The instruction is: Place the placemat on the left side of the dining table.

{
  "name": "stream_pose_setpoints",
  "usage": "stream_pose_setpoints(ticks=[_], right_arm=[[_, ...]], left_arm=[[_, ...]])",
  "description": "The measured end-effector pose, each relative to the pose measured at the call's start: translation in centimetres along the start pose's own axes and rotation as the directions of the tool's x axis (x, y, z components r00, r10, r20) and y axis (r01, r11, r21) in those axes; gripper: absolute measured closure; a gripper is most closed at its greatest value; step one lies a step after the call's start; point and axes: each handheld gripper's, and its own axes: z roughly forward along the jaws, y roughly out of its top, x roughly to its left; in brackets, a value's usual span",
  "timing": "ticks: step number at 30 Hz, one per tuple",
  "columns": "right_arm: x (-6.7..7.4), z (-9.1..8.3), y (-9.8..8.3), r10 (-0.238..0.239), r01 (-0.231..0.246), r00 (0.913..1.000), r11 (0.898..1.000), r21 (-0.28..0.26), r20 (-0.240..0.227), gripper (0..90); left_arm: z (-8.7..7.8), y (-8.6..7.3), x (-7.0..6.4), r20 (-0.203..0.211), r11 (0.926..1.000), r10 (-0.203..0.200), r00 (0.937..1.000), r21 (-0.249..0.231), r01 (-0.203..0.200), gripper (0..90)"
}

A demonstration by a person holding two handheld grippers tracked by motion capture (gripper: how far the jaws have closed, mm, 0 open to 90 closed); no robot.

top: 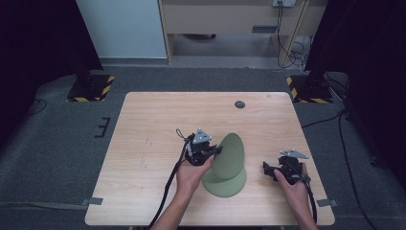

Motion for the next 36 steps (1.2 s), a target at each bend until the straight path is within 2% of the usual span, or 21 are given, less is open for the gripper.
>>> stream_pose_setpoints(ticks=[7,9,16,24,36], right_arm=[[0.0,0.0,0.0,-0.006,0.006,1.0,1.0,0.003,0.001,5.2],[0.0,0.0,0.0,-0.008,0.008,1.0,1.0,0.004,0.003,5.2],[0.1,0.1,0.0,-0.012,0.012,0.9999,1.0,0.007,0.008,5.2],[0.3,0.1,0.0,-0.032,0.031,0.9993,0.999,0.015,0.02,4.8],[0.4,0.2,0.0,-0.042,0.041,0.9989,0.999,0.024,0.022,3.4]], left_arm=[[-0.3,1.5,-0.4,0.008,0.9996,0.023,0.9997,-0.017,-0.023,85.4],[-0.4,1.8,-0.2,0.006,0.9996,0.016,0.9999,-0.022,-0.016,85.4],[-0.9,2.8,0.7,-0.044,0.9989,0.011,0.999,-0.045,-0.013,85.4],[-1.6,3.3,1.8,-0.086,0.999,0.007,0.9963,-0.043,-0.01,85.4],[-3.0,3.7,3.0,-0.126,0.9985,0.003,0.992,-0.053,-0.009,85.4]])
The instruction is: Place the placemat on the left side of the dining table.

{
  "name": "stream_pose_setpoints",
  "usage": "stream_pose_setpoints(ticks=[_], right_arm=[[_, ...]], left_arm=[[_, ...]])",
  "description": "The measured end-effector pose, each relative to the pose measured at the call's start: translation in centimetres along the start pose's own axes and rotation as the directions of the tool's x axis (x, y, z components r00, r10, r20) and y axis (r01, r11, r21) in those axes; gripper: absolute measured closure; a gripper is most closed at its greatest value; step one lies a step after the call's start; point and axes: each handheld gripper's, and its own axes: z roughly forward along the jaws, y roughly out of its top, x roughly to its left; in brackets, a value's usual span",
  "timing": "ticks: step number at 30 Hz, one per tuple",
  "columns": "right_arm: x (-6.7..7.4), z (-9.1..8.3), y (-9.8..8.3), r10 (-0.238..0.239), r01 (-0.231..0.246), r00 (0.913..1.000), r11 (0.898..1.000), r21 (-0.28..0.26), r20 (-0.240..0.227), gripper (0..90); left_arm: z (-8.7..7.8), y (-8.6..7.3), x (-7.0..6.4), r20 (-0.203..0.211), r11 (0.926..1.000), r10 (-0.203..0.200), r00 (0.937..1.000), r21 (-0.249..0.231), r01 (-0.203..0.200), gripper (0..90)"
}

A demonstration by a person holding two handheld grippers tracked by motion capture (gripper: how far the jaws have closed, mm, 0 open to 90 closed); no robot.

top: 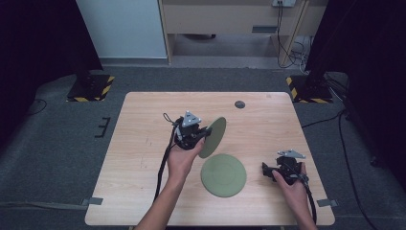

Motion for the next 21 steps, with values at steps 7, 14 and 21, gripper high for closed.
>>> stream_pose_setpoints(ticks=[7,14,21], right_arm=[[0.0,0.0,0.0,0.0,0.0,1.0,1.0,0.001,-0.001,3.1],[0.0,0.0,0.0,0.0,0.0,1.0,1.0,0.002,-0.001,3.0],[0.0,0.0,0.0,0.001,-0.001,1.0,1.0,0.003,-0.001,2.7]], left_arm=[[-0.6,0.0,1.0,-0.024,1.0,-0.003,0.9997,0.001,0.003,85.4],[-1.4,-0.2,2.1,-0.056,0.9999,0.0,0.9985,0.013,0.0,85.5],[-2.3,-0.3,2.8,-0.076,1.0,-0.008,0.9971,0.003,0.009,85.4]])
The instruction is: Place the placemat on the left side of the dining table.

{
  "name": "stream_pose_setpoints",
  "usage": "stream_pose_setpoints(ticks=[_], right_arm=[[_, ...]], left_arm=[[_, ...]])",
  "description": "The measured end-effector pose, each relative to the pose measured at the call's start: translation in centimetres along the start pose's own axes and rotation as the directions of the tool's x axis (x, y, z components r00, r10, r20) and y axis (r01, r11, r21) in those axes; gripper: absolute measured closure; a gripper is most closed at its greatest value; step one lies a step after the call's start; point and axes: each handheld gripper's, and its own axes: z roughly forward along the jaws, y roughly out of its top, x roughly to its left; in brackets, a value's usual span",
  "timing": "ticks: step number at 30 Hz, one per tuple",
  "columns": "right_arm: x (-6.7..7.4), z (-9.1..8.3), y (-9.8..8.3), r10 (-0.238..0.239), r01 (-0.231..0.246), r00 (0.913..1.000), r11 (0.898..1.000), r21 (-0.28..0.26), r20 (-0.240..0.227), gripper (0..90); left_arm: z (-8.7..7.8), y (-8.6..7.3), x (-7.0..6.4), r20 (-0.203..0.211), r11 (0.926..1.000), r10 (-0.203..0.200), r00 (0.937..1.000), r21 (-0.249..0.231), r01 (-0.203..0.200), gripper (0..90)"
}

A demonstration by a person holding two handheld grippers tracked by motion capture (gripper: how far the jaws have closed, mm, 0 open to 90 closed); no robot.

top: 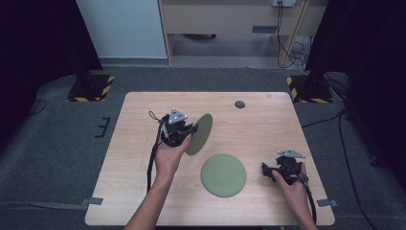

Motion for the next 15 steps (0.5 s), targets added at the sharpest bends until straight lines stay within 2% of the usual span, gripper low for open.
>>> stream_pose_setpoints(ticks=[15], right_arm=[[0.0,0.0,0.0,-0.001,0.001,1.0,1.0,0.0,0.0,2.6]], left_arm=[[-1.8,-0.6,2.0,-0.041,0.9999,-0.01,0.9991,-0.006,0.01,85.4]])
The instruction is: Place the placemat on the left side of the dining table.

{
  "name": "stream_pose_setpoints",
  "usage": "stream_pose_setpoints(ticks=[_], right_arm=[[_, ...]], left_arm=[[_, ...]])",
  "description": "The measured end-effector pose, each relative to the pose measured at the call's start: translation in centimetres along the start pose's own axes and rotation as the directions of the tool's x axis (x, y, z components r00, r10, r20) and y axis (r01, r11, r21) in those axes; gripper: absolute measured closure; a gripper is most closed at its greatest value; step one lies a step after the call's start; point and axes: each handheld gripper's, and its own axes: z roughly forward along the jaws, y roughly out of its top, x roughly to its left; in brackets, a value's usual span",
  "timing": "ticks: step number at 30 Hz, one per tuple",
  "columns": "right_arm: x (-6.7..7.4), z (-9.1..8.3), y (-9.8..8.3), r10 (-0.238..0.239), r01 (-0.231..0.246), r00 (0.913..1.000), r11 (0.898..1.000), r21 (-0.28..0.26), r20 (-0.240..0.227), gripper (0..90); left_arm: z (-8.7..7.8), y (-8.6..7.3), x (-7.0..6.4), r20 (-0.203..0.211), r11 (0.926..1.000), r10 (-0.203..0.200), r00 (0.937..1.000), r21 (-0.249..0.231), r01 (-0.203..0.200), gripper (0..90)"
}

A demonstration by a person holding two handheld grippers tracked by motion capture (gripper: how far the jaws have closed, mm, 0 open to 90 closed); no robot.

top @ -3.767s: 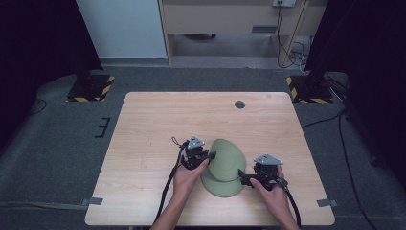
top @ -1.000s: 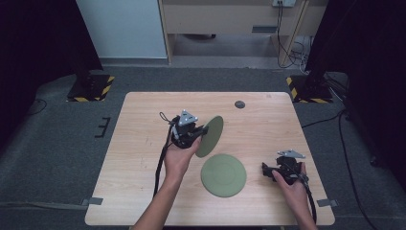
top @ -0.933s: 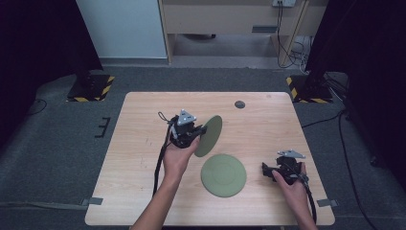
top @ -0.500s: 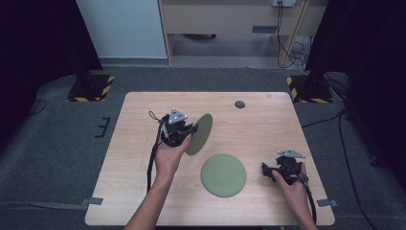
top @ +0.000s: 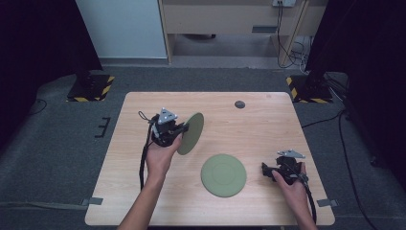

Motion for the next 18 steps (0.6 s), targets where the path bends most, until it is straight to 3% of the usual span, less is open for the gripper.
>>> stream_pose_setpoints(ticks=[18], right_arm=[[0.0,0.0,0.0,-0.001,0.001,1.0,1.0,0.0,0.0,2.6]], left_arm=[[-1.6,-1.3,2.3,-0.045,0.9998,-0.019,0.9988,0.0,0.019,85.4]])
